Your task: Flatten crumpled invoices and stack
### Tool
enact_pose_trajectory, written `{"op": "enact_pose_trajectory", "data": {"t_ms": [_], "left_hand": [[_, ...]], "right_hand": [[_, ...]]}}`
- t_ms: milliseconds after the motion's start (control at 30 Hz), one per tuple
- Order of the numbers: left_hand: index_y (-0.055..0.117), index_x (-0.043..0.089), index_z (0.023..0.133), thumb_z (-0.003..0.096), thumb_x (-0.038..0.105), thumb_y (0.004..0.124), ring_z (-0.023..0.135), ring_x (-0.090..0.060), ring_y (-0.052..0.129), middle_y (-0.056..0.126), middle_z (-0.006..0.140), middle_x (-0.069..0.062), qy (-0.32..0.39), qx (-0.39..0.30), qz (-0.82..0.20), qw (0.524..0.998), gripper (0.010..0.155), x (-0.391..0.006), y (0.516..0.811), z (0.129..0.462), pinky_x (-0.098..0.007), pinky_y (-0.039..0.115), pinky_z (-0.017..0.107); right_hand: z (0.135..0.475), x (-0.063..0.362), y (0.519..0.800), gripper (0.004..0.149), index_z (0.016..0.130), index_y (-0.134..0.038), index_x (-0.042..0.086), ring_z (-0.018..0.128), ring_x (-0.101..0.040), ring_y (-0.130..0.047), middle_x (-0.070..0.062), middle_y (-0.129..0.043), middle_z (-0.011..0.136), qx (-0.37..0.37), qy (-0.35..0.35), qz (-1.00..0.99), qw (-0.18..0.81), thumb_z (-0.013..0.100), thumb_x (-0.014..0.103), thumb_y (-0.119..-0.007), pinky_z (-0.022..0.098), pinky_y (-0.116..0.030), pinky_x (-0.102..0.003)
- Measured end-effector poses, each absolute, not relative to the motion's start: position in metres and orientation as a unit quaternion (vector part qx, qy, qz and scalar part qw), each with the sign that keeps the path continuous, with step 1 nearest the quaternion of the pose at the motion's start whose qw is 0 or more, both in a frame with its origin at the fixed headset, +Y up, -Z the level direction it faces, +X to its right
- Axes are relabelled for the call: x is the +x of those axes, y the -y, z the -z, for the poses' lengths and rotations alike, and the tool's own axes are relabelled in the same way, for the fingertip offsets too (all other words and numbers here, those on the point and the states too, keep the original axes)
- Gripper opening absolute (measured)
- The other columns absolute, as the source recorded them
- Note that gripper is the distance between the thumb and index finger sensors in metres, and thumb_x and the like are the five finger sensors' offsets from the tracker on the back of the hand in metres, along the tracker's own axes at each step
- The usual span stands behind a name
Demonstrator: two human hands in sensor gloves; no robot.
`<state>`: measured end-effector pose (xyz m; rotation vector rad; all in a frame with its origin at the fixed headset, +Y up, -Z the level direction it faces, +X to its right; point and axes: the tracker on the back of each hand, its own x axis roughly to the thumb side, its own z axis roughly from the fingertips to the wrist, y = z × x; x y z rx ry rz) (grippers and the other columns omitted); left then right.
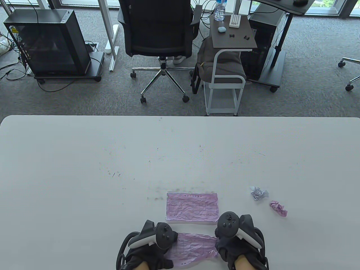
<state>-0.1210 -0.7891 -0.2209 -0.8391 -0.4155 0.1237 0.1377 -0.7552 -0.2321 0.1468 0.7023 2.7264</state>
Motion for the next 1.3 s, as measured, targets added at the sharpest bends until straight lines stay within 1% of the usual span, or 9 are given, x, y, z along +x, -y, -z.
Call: {"op": "enact_pose_trajectory", "data": {"t_ms": [100,200,333,467,533,600,667,900,1300], "left_hand": [[0.016,0.033,0.108,0.0523,0.045,0.078,0.093,-0.056,-0.008,-0.011,0.104,-0.013,0.2,-0.405,-0.055,0.89,0.084,-0.121,0.789,0.221,-0.07,0.022,0.064],[0.016,0.033,0.108,0.0524,0.045,0.078,0.093,-0.056,-0.009,-0.012,0.104,-0.012,0.198,-0.409,-0.058,0.889,0.084,-0.121,0.789,0.221,-0.07,0.021,0.064],[0.016,0.032,0.108,0.0525,0.045,0.078,0.093,-0.056,-0.009,-0.012,0.104,-0.013,0.201,-0.407,-0.057,0.889,0.084,-0.121,0.789,0.221,-0.07,0.021,0.064],[0.016,0.032,0.108,0.0526,0.045,0.078,0.093,-0.057,-0.009,-0.011,0.104,-0.013,0.201,-0.406,-0.057,0.889,0.084,-0.12,0.789,0.221,-0.07,0.021,0.064],[0.016,0.032,0.108,0.0529,0.044,0.078,0.093,-0.056,-0.009,-0.012,0.104,-0.013,0.199,-0.408,-0.057,0.889,0.084,-0.12,0.789,0.221,-0.07,0.021,0.064],[0.015,0.032,0.108,0.0527,0.044,0.078,0.093,-0.056,-0.009,-0.012,0.104,-0.012,0.196,-0.411,-0.057,0.889,0.085,-0.119,0.789,0.221,-0.07,0.021,0.064],[0.014,0.032,0.108,0.0526,0.044,0.078,0.093,-0.055,-0.01,-0.013,0.103,-0.012,0.194,-0.413,-0.055,0.888,0.085,-0.119,0.789,0.221,-0.07,0.021,0.064],[0.012,0.03,0.108,0.0521,0.045,0.078,0.093,-0.054,-0.01,-0.013,0.103,-0.011,0.188,-0.415,-0.058,0.888,0.087,-0.119,0.789,0.222,-0.069,0.02,0.064],[0.013,0.03,0.108,0.0522,0.045,0.079,0.093,-0.054,-0.011,-0.013,0.103,-0.011,0.19,-0.413,-0.063,0.888,0.087,-0.12,0.789,0.222,-0.069,0.02,0.064]], "right_hand": [[0.228,0.135,0.733,0.055,0.099,-0.057,0.008,0.069,-0.04,-0.083,-0.028,-0.062,0.095,0.074,-0.154,-0.975,0.143,0.054,0.029,-0.081,0.043,-0.083,-0.053],[0.216,0.106,0.726,0.053,0.098,-0.058,0.01,0.074,-0.043,-0.079,-0.027,-0.058,0.098,0.183,-0.122,-0.959,0.181,0.054,0.029,-0.08,0.044,-0.082,-0.056],[0.198,0.05,0.737,0.049,0.096,-0.06,0.014,0.079,-0.041,-0.077,-0.021,-0.059,0.101,0.359,-0.162,-0.911,0.122,0.054,0.034,-0.078,0.049,-0.08,-0.058],[0.183,0.022,0.758,0.052,0.099,-0.057,0.017,0.084,-0.041,-0.073,-0.019,-0.056,0.104,0.425,-0.204,-0.881,0.034,0.055,0.039,-0.075,0.052,-0.078,-0.059],[0.18,0.016,0.766,0.057,0.102,-0.051,0.017,0.086,-0.04,-0.06,-0.016,-0.049,0.106,0.416,-0.249,-0.874,-0.014,0.056,0.042,-0.074,0.055,-0.07,-0.06],[0.182,0.017,0.763,0.056,0.102,-0.053,0.018,0.086,-0.039,-0.064,-0.015,-0.053,0.105,0.413,-0.241,-0.878,-0.012,0.056,0.045,-0.073,0.052,-0.075,-0.058],[0.186,0.021,0.763,0.053,0.101,-0.057,0.019,0.085,-0.039,-0.064,-0.014,-0.055,0.104,0.376,-0.281,-0.883,0.015,0.057,0.044,-0.072,0.051,-0.074,-0.061],[0.203,0.048,0.762,0.041,0.087,-0.077,0.019,0.07,-0.036,-0.082,-0.011,-0.076,0.089,0.272,-0.346,-0.895,0.07,0.058,0.047,-0.071,0.045,-0.079,-0.064],[0.218,0.094,0.769,0.038,0.078,-0.084,0.019,0.059,-0.032,-0.091,-0.011,-0.086,0.076,0.174,-0.403,-0.889,0.127,0.058,0.049,-0.071,0.041,-0.084,-0.058]]}}
